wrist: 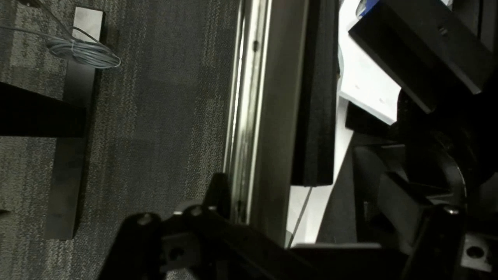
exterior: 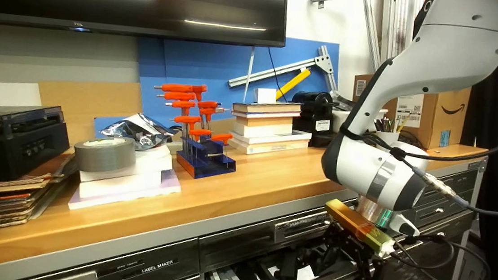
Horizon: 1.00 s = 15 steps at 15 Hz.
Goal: Pick up the black objects from the base top and put them in the open drawer and then close the drawer
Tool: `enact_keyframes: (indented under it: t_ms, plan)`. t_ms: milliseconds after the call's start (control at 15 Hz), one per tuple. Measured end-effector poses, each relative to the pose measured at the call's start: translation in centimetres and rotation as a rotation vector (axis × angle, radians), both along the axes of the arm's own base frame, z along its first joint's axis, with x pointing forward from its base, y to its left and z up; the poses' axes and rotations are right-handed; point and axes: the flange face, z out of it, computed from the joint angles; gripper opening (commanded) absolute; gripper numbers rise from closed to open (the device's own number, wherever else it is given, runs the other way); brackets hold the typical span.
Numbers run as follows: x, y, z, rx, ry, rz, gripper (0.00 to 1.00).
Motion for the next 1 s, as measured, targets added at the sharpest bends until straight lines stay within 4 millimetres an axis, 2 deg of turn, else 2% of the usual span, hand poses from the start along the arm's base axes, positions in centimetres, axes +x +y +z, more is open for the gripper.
enact_keyframes:
  t_ms: [267, 533, 800, 1000]
  plan:
    - [-0.1, 0.5, 1.0, 0.002, -0.054, 0.063, 1.0]
    - [-1.5, 1.2, 3.4, -0.025, -0.106, 0.068, 1.0]
    - [-3.8, 1.1, 6.1, -0.055, -0.149, 0.023, 1.0]
    - [-6.9, 0.4, 6.1, -0.089, -0.094, -0.036, 1.0]
